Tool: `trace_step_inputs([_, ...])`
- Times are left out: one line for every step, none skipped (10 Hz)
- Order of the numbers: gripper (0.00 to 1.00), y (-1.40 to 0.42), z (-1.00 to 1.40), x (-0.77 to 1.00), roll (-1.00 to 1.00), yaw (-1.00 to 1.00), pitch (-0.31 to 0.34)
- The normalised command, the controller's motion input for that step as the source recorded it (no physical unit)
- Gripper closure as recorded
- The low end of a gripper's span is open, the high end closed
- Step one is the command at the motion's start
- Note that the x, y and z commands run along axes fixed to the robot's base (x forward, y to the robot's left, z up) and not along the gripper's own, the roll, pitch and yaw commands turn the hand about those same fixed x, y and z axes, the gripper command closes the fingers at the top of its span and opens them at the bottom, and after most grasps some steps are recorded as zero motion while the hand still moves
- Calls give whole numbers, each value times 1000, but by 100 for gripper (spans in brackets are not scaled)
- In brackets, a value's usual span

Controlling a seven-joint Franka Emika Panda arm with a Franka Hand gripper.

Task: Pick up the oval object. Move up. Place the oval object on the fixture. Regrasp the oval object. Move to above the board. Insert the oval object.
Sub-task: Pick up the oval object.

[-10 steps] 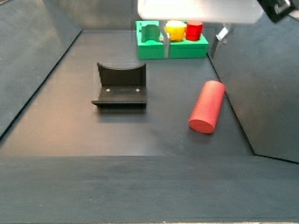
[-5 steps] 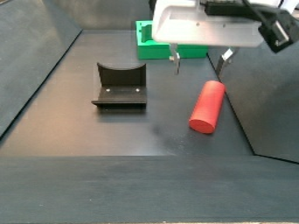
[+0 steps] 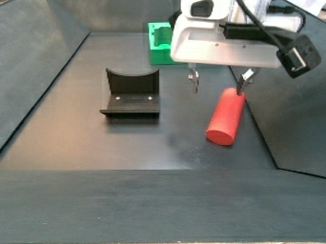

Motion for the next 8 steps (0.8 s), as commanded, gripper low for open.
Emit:
trace_step_inputs([0, -23, -291, -129, 76, -243, -7])
trace_step_inputs([0, -29, -326, -143, 86, -220, -26])
trace_step_inputs([0, -34, -357, -151, 114, -209, 0])
trace_step_inputs([0, -37, -354, -169, 140, -169, 0])
trace_step_inputs([0, -29, -326, -166, 141, -154, 31])
trace_step_inputs([0, -29, -297, -137, 129, -157, 21])
trace_step_inputs([0, -46, -274, -160, 109, -194, 1])
trace_step_inputs([0, -69, -263, -189, 93, -269, 0])
